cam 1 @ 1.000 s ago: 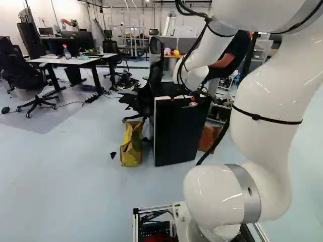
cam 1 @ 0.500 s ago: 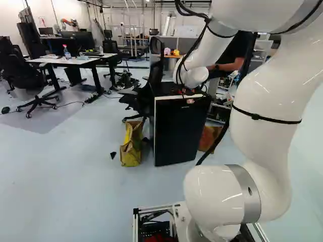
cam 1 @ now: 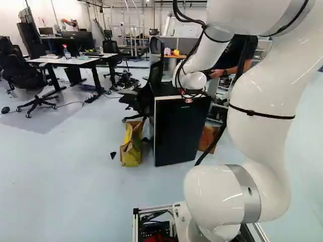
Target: Grab a drink from the fridge
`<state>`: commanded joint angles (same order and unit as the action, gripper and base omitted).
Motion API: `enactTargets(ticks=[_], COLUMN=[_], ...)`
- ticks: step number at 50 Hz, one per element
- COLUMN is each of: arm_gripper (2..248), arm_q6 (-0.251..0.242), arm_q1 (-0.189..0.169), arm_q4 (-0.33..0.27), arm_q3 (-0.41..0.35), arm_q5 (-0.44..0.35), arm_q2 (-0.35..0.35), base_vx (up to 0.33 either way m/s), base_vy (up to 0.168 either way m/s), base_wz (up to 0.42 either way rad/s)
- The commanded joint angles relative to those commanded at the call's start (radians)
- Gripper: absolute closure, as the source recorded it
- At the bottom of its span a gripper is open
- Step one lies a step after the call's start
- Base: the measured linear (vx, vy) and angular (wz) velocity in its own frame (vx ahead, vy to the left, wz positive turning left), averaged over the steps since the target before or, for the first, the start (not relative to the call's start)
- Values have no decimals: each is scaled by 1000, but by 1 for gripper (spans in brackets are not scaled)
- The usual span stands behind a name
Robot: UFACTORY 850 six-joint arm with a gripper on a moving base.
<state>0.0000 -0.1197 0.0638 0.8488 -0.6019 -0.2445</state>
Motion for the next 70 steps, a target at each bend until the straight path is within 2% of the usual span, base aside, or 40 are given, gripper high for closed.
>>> enactTargets(ticks=[21, 70], arm_gripper=[3, 3], arm_q6=[0, 0], arm_q1=[0, 0], arm_q4=[0, 0], arm_q3=[-1, 7], arm_q5=[-145, -262], arm_q2=[-42, -148], base_vx=[0, 0], base_vy=[0, 0], base_wz=[0, 0])
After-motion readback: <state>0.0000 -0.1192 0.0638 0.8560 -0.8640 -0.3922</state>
